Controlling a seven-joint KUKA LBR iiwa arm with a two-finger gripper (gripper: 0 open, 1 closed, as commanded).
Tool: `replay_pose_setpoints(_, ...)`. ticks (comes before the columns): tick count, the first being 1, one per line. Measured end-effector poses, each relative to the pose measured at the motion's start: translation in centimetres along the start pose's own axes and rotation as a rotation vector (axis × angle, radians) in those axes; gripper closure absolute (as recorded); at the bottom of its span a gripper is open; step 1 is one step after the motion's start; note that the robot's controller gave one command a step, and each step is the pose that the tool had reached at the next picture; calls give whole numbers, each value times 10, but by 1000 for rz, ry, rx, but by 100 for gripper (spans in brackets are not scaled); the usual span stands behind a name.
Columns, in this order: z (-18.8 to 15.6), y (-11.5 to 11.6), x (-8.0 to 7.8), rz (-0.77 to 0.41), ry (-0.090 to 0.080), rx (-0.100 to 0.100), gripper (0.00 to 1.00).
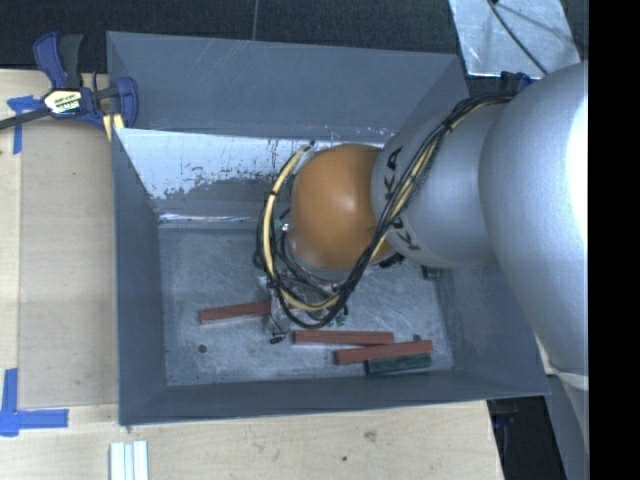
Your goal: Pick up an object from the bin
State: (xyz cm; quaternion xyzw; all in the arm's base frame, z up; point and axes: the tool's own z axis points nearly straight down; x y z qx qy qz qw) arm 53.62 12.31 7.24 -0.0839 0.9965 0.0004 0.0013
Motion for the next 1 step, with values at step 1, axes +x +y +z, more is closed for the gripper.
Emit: replay_pose_setpoints(1, -143, 0, -35, -199, -9, 1, 100)
